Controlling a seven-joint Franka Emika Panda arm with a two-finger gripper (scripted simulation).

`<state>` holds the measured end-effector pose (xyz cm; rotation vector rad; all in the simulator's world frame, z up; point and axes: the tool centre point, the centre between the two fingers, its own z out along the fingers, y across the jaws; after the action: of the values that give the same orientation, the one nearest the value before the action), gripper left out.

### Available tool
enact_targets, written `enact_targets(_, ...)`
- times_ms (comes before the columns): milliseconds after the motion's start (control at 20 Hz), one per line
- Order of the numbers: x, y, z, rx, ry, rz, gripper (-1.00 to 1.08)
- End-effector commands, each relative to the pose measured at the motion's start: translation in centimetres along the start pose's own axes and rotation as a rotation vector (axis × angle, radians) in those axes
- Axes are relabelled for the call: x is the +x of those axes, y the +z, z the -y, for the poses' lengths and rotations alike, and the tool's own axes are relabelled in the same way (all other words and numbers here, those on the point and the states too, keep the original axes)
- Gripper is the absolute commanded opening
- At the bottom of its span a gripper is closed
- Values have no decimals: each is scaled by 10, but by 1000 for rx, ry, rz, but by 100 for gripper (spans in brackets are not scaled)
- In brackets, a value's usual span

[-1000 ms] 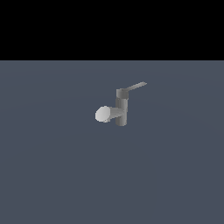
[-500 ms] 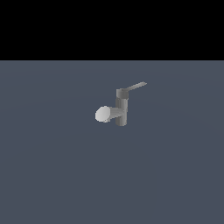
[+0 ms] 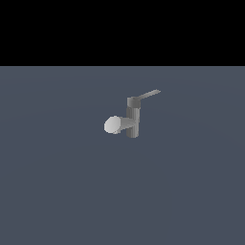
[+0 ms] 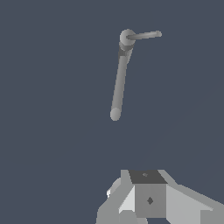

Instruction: Turn on the faucet by rotating a designated handle.

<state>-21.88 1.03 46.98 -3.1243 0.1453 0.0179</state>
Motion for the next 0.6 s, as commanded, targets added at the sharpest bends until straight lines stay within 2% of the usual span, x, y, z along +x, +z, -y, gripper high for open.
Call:
enact_targets(0,12,3,0,18,46,5,-100)
enact_targets(550,90,33,-6,105,368,43,-100)
